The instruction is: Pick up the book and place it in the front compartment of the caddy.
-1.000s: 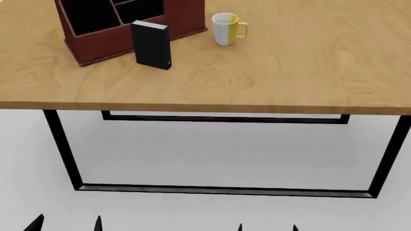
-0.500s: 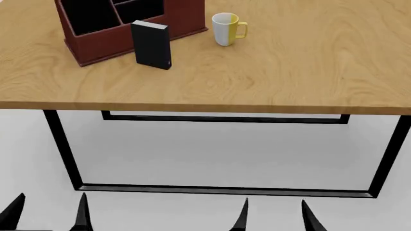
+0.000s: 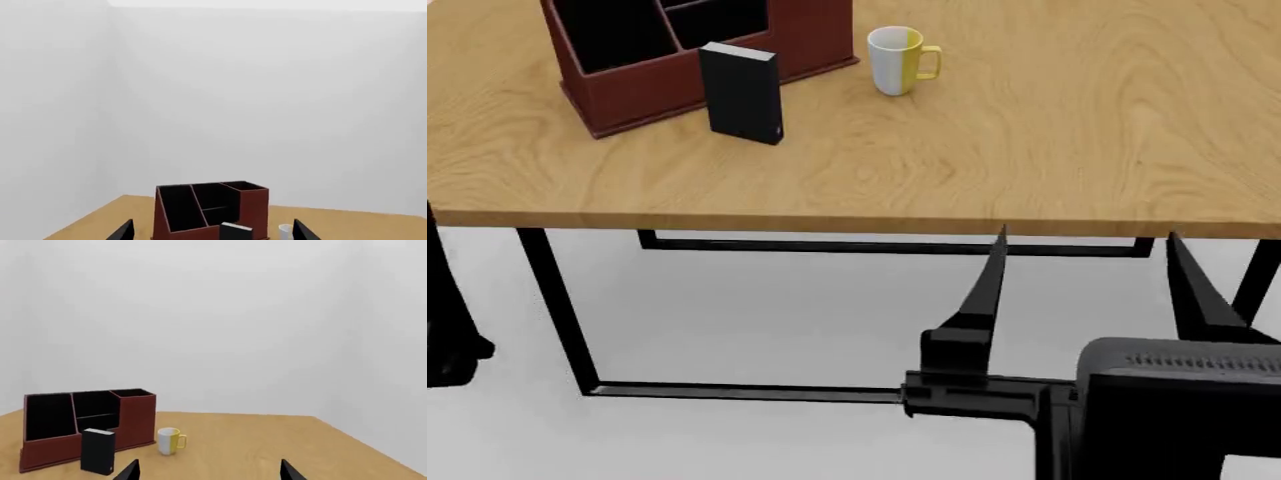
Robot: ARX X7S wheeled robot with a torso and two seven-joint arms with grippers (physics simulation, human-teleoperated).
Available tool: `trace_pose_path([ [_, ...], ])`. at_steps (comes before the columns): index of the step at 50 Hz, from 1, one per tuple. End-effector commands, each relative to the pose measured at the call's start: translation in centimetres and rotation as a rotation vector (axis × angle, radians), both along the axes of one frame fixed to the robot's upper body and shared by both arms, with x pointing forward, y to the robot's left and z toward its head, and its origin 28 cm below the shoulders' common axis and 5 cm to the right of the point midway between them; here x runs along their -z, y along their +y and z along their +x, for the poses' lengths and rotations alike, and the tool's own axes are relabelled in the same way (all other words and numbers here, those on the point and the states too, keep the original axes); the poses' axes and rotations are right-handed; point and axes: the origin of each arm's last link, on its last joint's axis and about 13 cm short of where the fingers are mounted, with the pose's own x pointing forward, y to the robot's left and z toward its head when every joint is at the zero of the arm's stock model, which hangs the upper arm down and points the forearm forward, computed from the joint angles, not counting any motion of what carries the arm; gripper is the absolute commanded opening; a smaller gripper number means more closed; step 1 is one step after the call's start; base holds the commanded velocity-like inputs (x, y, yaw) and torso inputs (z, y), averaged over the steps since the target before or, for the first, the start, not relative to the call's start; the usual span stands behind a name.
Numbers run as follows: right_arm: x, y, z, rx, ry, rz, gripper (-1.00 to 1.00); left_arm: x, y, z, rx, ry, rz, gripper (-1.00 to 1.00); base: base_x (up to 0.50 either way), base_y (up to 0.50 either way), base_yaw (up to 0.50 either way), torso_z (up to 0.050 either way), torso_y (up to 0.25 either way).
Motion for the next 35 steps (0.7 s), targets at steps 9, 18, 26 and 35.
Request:
trace_pose_path([
  [9, -3.2, 1.0, -3.8, 0.047, -0.065, -0.049, 1.0, -3.9, 0.3, -3.9, -0.027, -0.117, 0.006, 1.0, 0.0, 0.0, 0.0, 0.0, 0.0],
  [18, -3.8, 1.2, -3.8, 0.028, -0.071, -0.05, 1.0, -4.3, 1.0, -5.2, -0.05, -0.15, -0.03, 1.0, 0.0, 0.0, 0.0, 0.0, 0.0],
  [26, -4.0, 1.5, -3.7, 0.02, -0.074, -0.053, 1.0, -4.2, 1.0, -5.1, -0.05, -0.147, -0.036, 1.0, 0.18, 0.0, 0.0, 0.0, 0.0],
  [35, -4.1, 1.8, -3.4, 0.003, -0.072, -0.056, 1.0, -4.2, 0.9, -5.0, -0.049, -0.144, -0.033, 1.0, 0.18, 0.01, 0.0, 0.0, 0.0],
])
